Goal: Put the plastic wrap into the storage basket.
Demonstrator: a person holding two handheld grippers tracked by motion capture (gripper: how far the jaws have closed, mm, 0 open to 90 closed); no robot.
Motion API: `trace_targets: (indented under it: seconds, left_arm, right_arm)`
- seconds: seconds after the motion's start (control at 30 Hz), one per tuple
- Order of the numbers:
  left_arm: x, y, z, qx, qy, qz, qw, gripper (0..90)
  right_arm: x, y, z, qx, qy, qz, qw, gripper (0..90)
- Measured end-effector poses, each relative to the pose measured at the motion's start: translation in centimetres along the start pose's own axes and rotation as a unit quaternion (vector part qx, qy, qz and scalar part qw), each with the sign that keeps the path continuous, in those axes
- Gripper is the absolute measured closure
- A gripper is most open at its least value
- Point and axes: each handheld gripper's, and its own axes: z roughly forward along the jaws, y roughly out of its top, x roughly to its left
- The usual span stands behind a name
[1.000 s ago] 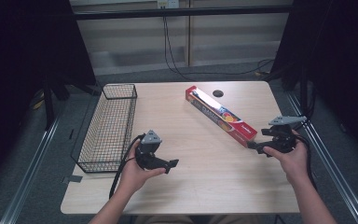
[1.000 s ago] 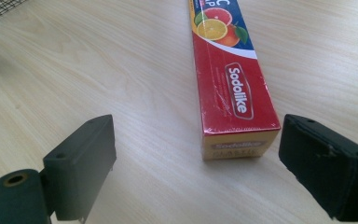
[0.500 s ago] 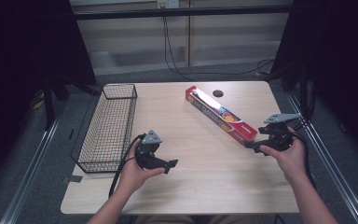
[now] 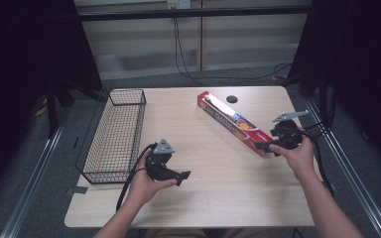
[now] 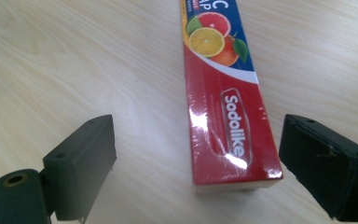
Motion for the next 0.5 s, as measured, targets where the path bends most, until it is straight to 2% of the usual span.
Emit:
trace_targets:
  seconds: [0.3,0.33,0.5]
  left_arm:
    - [-0.2,-0.1,0.2,0.003,-0.002,0.000,1.0000,1.6]
    - [-0.2,-0.1,0.1,0.008,0.000,0.003,1.0000,1.6]
    - [-0.2,-0.1,0.3,0.005,-0.003,0.005,1.0000,1.7]
  right_arm:
    - [-0.6,1.1,1.7,0.019,-0.006,0.000,0.9998,10.4]
    - [-0.7,1.2,2.1,0.030,-0.008,0.008,0.9995,10.3]
    - [-0.8,1.6,3.2,0.044,-0.010,0.005,0.9990,10.2]
